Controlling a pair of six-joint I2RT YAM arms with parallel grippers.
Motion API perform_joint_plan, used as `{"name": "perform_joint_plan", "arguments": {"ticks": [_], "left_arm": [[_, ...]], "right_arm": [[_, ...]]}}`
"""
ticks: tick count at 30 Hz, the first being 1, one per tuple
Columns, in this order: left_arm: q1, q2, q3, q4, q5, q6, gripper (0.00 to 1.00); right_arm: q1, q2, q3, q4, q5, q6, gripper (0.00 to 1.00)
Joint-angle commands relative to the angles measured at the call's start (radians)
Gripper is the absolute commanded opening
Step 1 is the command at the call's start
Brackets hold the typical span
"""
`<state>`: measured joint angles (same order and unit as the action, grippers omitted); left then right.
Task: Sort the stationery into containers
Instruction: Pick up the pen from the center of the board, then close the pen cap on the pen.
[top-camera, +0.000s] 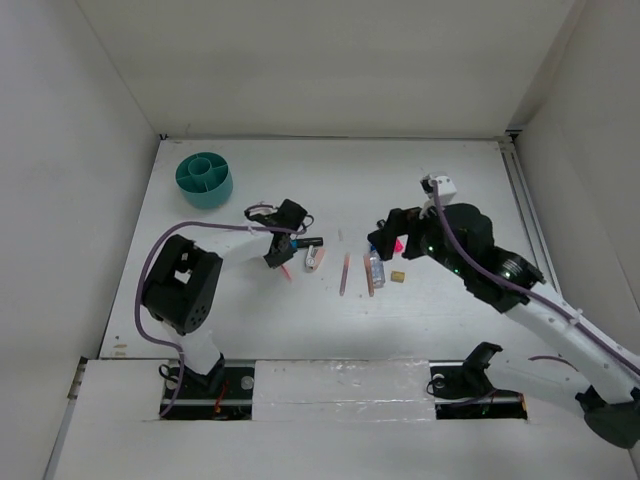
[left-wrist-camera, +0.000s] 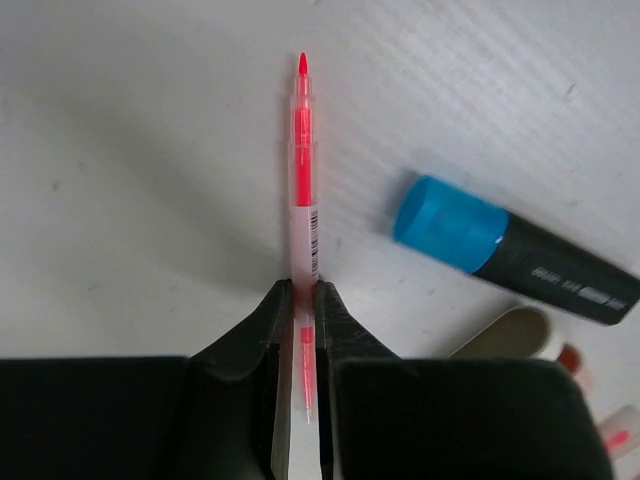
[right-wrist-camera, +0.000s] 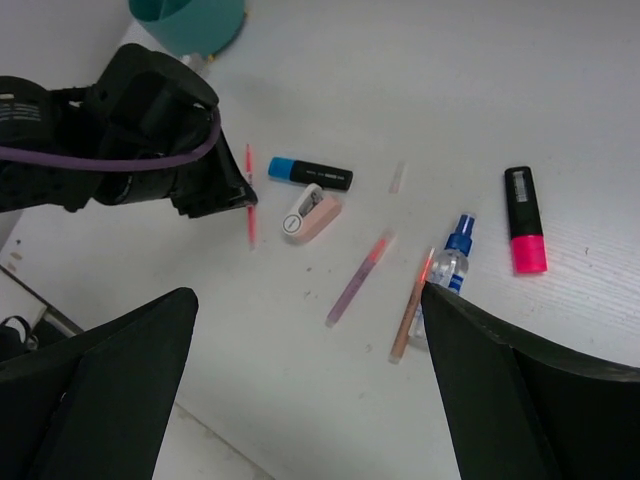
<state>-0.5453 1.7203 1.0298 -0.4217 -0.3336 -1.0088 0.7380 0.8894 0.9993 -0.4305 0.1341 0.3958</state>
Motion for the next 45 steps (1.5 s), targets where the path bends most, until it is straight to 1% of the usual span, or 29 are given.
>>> {"name": "perform_joint_plan", "arguments": {"ticks": [1,2,4,5,7,8,9,10,13,15,16,17,18,20,21,22,24,27,30,33,37,45], "left_arm": [[-0.059,-0.063,-0.031,-0.171,-0.059,-0.016,0.00],[-0.073,-0.086,-0.021,-0.196,-0.080,-0.016,0.00],[-0.117,-0.155,0.013,-0.248,-0.140,-0.016,0.00],[-0.131,-0.178,0.025,-0.302,-0.163,-0.027,0.00],[-0.169,-0.249,0.047,-0.345,-0.212,-0.018,0.00],[-0.170,-0.275,0.059,-0.367,-0.212,0.001,0.00],[-0.170,-0.300,0.059,-0.367,-0.212,0.022,0.00],[-0.170,-0.354,0.059,-0.367,-0.191,0.089,0.00],[-0.170,-0.447,0.069,-0.358,-0.157,0.195,0.00],[-0.170,-0.578,0.069,-0.358,-0.157,0.277,0.00],[-0.170,-0.579,0.069,-0.358,-0.157,0.304,0.00],[-0.170,-0.643,0.069,-0.358,-0.115,0.343,0.00],[-0.170,-0.675,0.069,-0.342,-0.090,0.416,0.00],[-0.170,-0.737,0.058,-0.292,-0.039,0.490,0.00],[-0.170,-0.799,0.038,-0.269,-0.016,0.513,0.00],[-0.170,-0.827,0.026,-0.229,-0.007,0.533,0.00],[-0.170,-0.882,-0.005,-0.192,0.042,0.553,0.00],[-0.170,-0.901,-0.024,-0.158,0.051,0.553,0.00],[-0.170,-0.901,-0.043,-0.146,0.051,0.544,0.00],[-0.170,-0.892,-0.053,-0.120,0.042,0.544,0.00],[-0.170,-0.892,-0.053,-0.109,0.042,0.544,0.00],[-0.170,-0.912,-0.062,-0.109,0.051,0.544,0.00]], "right_arm": [[-0.015,0.107,0.067,0.062,-0.036,-0.002,0.99],[-0.028,0.167,0.076,0.062,-0.036,-0.002,0.99],[-0.041,0.227,0.096,0.062,-0.036,-0.002,0.99],[-0.055,0.259,0.120,0.062,-0.025,-0.011,0.99],[-0.067,0.363,0.150,0.062,-0.015,-0.040,0.99],[-0.077,0.403,0.195,0.052,-0.001,-0.049,0.98],[-0.077,0.484,0.225,0.008,0.013,-0.049,0.96],[-0.089,0.520,0.248,0.007,0.013,-0.049,0.96],[-0.109,0.633,0.300,0.007,-0.001,-0.067,0.93],[-0.109,0.712,0.334,0.025,-0.025,-0.068,0.92],[-0.109,0.741,0.349,0.026,-0.025,-0.068,0.89],[-0.109,0.772,0.369,0.015,-0.025,-0.068,0.86],[-0.109,0.801,0.389,0.006,-0.025,-0.068,0.83],[-0.109,0.880,0.433,-0.004,-0.025,-0.048,0.76],[-0.109,0.902,0.443,-0.004,-0.025,-0.048,0.73],[-0.109,0.922,0.464,-0.004,-0.010,-0.048,0.68],[-0.097,0.971,0.473,-0.004,0.021,-0.032,0.66],[-0.071,1.031,0.519,-0.004,0.032,-0.023,0.66],[-0.071,1.100,0.579,-0.030,0.032,-0.032,0.61],[-0.061,1.138,0.616,-0.040,0.041,-0.032,0.61],[-0.061,1.192,0.625,-0.060,0.052,-0.041,0.54],[-0.061,1.241,0.654,-0.085,0.082,-0.041,0.52]]}}
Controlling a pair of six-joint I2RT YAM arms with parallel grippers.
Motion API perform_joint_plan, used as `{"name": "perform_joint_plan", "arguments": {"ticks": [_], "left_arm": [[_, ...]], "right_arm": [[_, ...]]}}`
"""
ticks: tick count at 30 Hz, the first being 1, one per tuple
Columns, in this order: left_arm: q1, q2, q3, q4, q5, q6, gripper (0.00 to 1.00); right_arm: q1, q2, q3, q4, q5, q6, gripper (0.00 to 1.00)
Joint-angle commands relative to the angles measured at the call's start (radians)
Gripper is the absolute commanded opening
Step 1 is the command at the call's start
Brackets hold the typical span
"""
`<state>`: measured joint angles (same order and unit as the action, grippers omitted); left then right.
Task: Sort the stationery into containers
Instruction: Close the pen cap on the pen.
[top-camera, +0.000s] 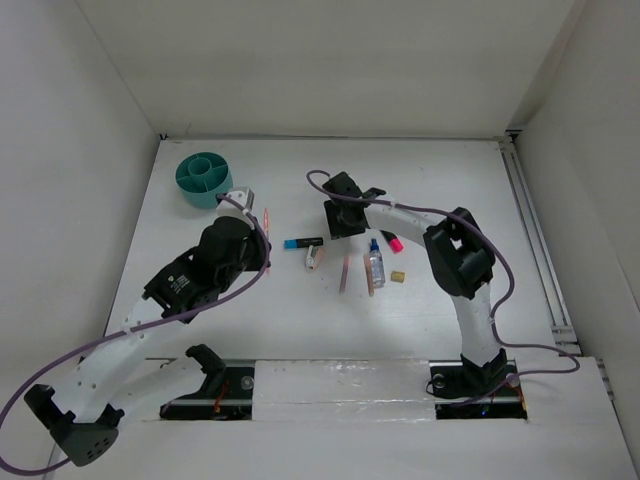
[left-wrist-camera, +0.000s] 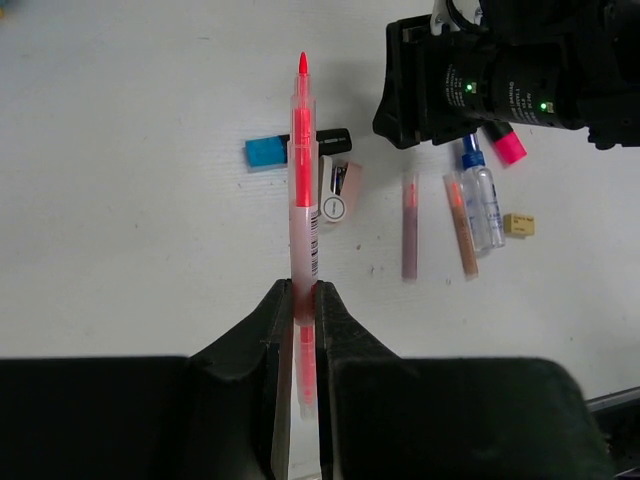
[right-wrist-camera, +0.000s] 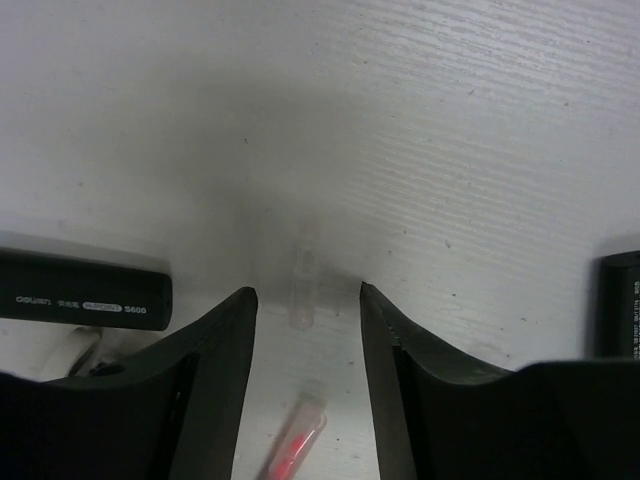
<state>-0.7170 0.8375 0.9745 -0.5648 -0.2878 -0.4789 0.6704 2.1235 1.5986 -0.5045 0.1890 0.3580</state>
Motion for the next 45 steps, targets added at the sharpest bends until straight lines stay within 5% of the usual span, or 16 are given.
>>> {"name": "perform_joint_plan", "arguments": {"ticks": [1,20,26,30,37,45], "left_arm": [[0.002,-0.029,-0.007,0.034,0.006,0.014,0.00],[0.002,-0.048,-0.007,0.043,0.006,0.014,0.00],[0.002,-0.048,-0.007,0.043,0.006,0.014,0.00],[0.002,-0.048,-0.016,0.043,0.006,0.014,0.00],[0.002,-0.048,-0.016,0.052,0.041,0.034,0.00],[0.002,-0.038,-0.036,0.098,0.177,0.080,0.00]], "right_arm": [[0.006,0.007,0.055,-0.022,0.036,-0.004,0.50],[0.015,0.065,0.077,-0.051,0.046,-0.013,0.33],[0.015,0.084,0.077,-0.051,0.035,-0.013,0.01],[0.015,0.084,0.077,-0.040,0.009,-0.013,0.00],[-0.040,-0.160,-0.142,0.194,-0.201,0.035,0.00],[-0.040,-0.600,-0.403,0.550,-0.175,0.240,0.00]]}}
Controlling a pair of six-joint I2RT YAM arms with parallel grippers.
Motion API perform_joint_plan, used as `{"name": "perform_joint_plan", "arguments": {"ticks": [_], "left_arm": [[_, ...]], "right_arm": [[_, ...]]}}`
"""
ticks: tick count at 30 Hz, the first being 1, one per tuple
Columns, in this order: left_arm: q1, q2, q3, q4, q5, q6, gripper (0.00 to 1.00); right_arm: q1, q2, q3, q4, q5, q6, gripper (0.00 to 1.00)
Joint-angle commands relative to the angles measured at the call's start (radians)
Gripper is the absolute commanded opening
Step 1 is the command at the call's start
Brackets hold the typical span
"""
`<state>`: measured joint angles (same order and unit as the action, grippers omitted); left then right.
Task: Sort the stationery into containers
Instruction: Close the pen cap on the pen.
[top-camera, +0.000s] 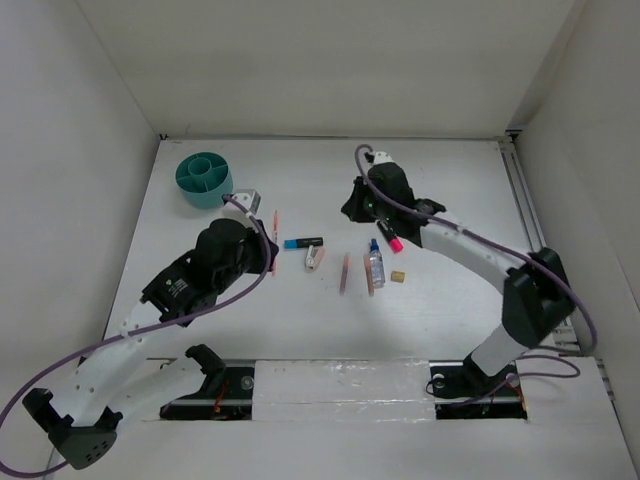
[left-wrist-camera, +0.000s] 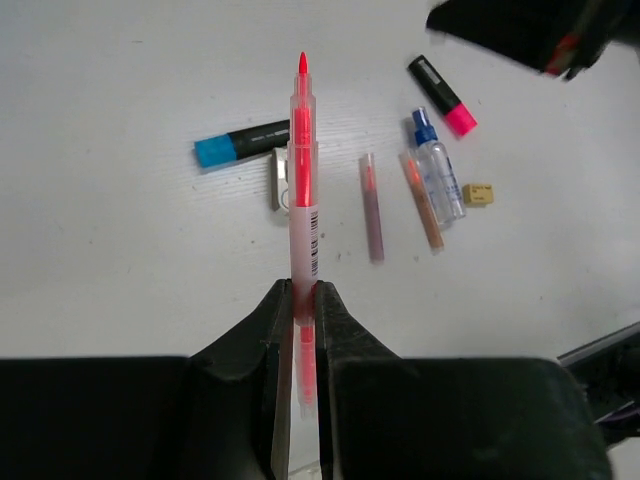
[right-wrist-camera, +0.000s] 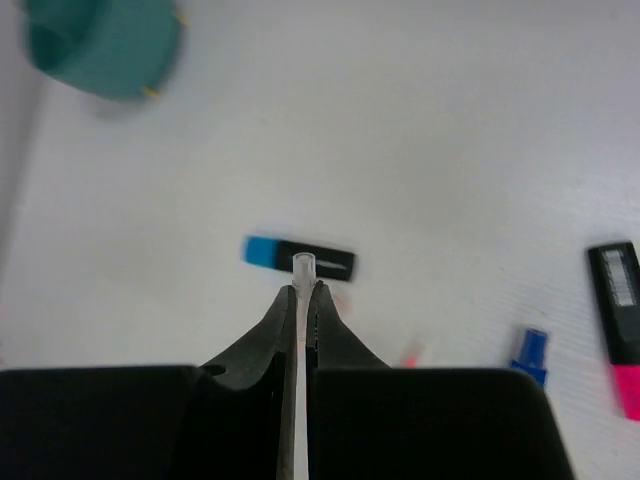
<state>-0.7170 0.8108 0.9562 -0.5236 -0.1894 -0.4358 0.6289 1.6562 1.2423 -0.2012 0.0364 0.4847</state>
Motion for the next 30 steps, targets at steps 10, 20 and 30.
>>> {"name": "perform_joint_plan", "arguments": {"ticks": [10,20,30], "left_arm": [[0.002,-0.071,-0.037,0.106,0.192,0.077,0.00],[0.002,-0.021,-0.037,0.106,0.263,0.095,0.00],[0.002,-0.030,-0.037,0.115,0.272,0.095,0.00]], "right_arm": [[0.020,-0.280,-0.320,0.820,-0.142,0.481,0.00],[0.117,-0.231,-0.339,1.049,-0.124,0.497,0.00],[0.169,-0.170,-0.339,1.160,-0.153,0.514,0.00]]}}
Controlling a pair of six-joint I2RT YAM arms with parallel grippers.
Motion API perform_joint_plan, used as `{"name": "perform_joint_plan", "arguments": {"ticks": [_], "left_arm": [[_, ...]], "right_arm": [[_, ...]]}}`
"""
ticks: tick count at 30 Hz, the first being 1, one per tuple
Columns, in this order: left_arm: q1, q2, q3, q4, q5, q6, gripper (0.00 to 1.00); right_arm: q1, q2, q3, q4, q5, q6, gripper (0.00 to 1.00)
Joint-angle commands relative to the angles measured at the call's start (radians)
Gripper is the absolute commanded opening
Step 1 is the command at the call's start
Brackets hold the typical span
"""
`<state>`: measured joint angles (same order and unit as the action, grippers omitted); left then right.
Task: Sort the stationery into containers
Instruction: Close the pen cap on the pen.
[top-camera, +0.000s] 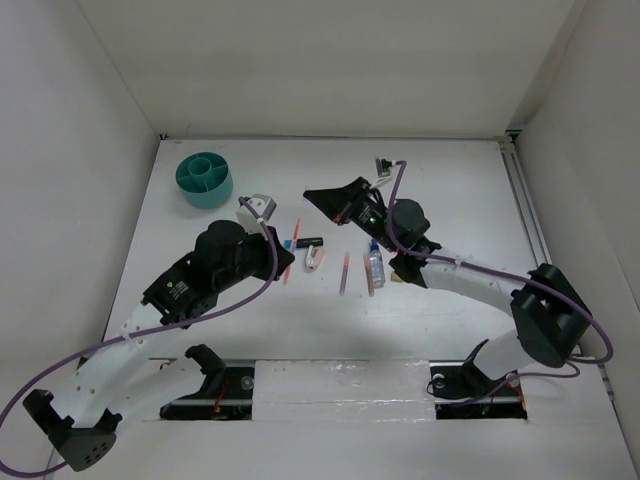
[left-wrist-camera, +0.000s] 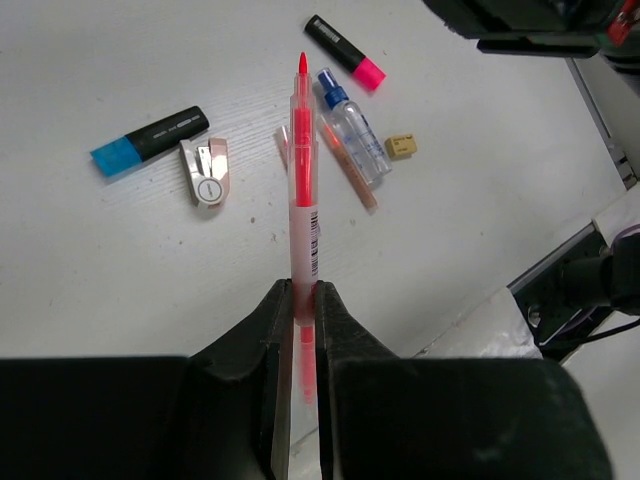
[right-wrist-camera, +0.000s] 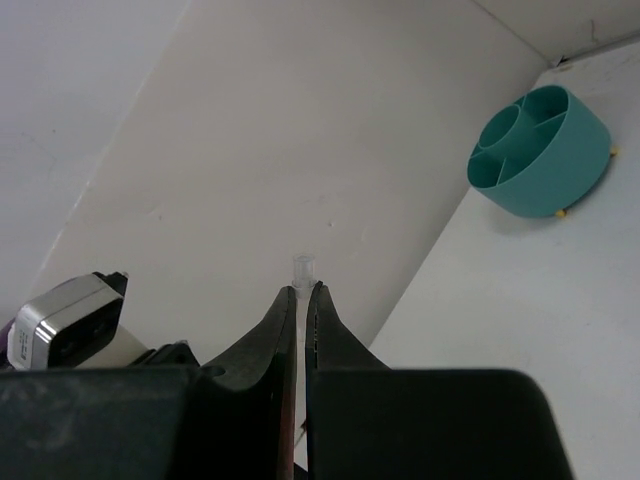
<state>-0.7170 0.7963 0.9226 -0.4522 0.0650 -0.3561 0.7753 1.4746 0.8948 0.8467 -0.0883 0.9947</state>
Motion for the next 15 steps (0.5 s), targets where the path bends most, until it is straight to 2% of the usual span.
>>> {"name": "perform_joint_plan", "arguments": {"ticks": [1,15], "left_arm": [[0.002,-0.016,-0.004,0.044,0.018,0.016,0.00],[0.002,-0.025,-0.004,0.044,0.009,0.016,0.00]], "right_arm": [[0.022,0.022,0.009,0.124,-0.028,0.004,0.00],[0.042,0.023,0.000,0.127,-0.030,-0.037,0.00]]}}
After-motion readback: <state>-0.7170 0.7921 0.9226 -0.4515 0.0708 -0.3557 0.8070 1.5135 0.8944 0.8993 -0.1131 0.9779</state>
